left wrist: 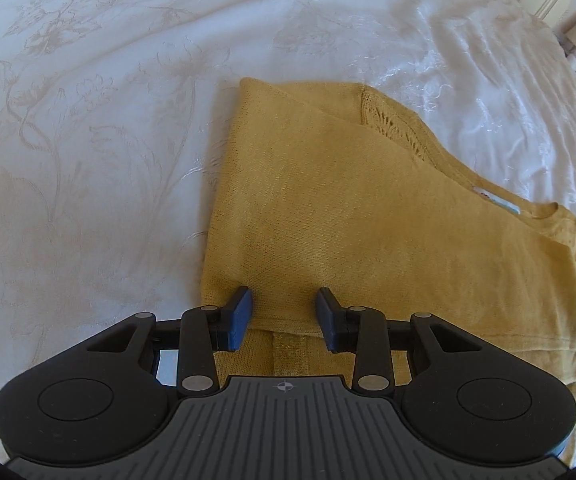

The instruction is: Fold small clothes

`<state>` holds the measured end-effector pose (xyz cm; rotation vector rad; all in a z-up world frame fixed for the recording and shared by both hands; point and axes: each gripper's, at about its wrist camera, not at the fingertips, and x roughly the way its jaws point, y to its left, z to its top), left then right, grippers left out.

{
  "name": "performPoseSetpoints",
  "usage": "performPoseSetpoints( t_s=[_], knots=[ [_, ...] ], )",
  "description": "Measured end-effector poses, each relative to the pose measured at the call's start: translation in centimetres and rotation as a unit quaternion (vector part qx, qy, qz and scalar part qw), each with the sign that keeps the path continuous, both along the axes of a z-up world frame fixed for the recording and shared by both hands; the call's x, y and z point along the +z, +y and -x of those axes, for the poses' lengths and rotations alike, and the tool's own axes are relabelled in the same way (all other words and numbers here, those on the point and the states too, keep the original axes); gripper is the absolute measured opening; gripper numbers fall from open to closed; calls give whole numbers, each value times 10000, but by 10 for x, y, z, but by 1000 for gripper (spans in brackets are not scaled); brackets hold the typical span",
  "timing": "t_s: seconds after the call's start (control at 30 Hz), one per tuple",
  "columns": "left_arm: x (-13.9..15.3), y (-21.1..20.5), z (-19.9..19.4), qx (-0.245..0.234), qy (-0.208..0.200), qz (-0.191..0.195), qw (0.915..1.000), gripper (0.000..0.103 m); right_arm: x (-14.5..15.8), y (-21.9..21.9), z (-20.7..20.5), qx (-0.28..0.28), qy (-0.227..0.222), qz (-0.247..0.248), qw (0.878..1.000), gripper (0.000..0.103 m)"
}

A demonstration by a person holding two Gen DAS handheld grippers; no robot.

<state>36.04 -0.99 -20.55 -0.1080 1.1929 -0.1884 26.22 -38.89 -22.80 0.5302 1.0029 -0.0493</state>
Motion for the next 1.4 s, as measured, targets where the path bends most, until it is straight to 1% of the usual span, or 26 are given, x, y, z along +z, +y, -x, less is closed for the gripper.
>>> performPoseSetpoints(
  t_s=[0.17, 0.27, 0.37, 0.43, 0.47, 0.5, 0.53, 0.6, 0.63, 0.77, 0.83, 0.87, 0.97, 1.1, 1.2, 1.27, 1.3, 1.33, 1.37, 1.4],
  knots=[
    [-6, 9, -2, 72, 52, 205, 9998, 35, -11, 3, -4, 88, 100, 14, 9999, 62],
    [-6, 6, -2, 55, 65, 136, 9999, 35, -12, 4, -3, 12, 137, 57, 9999, 56],
    [-7, 0, -1, 30, 11, -5, 10000, 36, -11, 3, -2, -16, 138, 45, 9999, 47],
    [-7, -4, 1, 36, -16, -87, 10000, 37, -9, 4, -1, 2, 154, 65, 9999, 38],
    [-7, -6, 1, 27, -25, -135, 9999, 37, -8, 5, -2, 25, 163, 63, 9998, 37],
    [-7, -9, 1, 3, -32, -195, 9998, 38, -8, 6, -2, 49, 170, 68, 9998, 33],
    [-6, -11, 1, -27, -36, -251, 9997, 38, -7, 8, -2, 79, 164, 82, 9998, 23],
    [-6, -15, 0, -107, -44, -371, 9992, 39, -7, 11, -2, 162, 156, 88, 9997, 19],
    [-7, -16, 0, -137, -48, -423, 9990, 39, -6, 12, -1, 210, 130, 92, 9997, 14],
    [-8, -18, 0, -129, -57, -471, 9988, 40, 13, 17, 7, 335, -202, 379, 9985, 12],
    [-8, -18, 0, -130, -62, -475, 9988, 40, 24, 14, 11, 179, -308, 690, 9970, 12],
    [-8, -19, 0, -138, -67, -485, 9987, 40, 25, 10, 11, 95, -287, 743, 9968, 12],
    [-8, -19, 0, -161, -80, -512, 9985, 40, 11, -4, 4, -148, 17, 693, 9975, 11],
    [-7, -19, 0, -158, -66, -497, 9986, 40, -5, -11, 1, -166, 299, 771, 9964, 12],
    [-7, -19, 1, -197, -74, -514, 9985, 40, 0, -7, 7, -179, 197, 851, 9960, 20],
    [-6, -20, 0, -214, -68, -546, 9983, 41, 4, -3, 11, -189, 110, 846, 9962, 21],
    [-6, -22, 0, -220, -71, -568, 9981, 41, 5, -1, 14, -184, 82, 848, 9962, 24],
    [-6, -22, 1, -232, -87, -582, 9980, 42, 6, 0, 16, -176, 56, 847, 9962, 40],
    [-6, -24, 1, -248, -124, -586, 9979, 44, 9, 4, 19, -167, 12, 834, 9964, 50],
    [-6, -24, 2, -282, -172, -565, 9979, 48, 10, 6, 23, -142, -42, 798, 9967, 60]
  ],
)
